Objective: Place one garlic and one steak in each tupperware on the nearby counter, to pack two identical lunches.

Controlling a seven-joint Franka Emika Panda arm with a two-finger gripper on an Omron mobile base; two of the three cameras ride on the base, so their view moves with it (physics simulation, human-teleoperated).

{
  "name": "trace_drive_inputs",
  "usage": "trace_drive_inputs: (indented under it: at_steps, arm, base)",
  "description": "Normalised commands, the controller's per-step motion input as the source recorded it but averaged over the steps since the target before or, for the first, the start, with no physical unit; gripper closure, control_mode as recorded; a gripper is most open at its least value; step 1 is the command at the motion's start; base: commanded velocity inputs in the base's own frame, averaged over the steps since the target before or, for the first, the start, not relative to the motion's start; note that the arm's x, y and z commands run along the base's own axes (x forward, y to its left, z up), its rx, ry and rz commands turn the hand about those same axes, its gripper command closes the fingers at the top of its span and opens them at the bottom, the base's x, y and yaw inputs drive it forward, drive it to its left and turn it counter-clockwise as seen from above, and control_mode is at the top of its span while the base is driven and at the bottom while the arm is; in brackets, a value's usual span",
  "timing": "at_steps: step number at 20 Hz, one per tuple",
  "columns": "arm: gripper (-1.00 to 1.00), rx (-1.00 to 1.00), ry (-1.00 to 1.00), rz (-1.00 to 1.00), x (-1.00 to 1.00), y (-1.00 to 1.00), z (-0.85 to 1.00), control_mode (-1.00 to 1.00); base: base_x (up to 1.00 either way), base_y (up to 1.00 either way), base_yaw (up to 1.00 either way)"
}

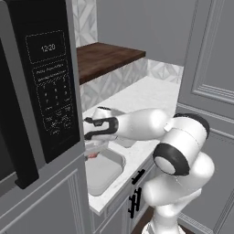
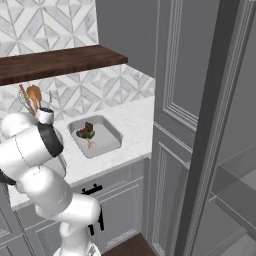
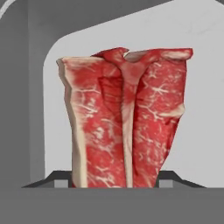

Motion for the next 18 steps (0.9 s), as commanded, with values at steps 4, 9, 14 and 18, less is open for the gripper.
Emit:
trace_drive_inputs:
  at_steps: [4, 9, 14, 18]
  arm:
    - [1.0, -0.09, 0.0, 0.0, 0.1, 0.28, -0.35, -1.0]
    - [1.0, -0.09, -0.01, 0.0, 0.01, 0.03, -0.3, -1.0]
    - [1.0, -0.09, -0.08, 0.0, -0.25, -0.02, -0.27, -1.0]
    - [1.0, -0.09, -0.09, -0.03, -0.05, -0.03, -0.32, -1.0]
  base:
    - [0.0, 0.0, 0.0]
    - [0.0, 0.0, 0.0]
    - [0.0, 0.0, 0.0]
    - [0.0, 0.0, 0.0]
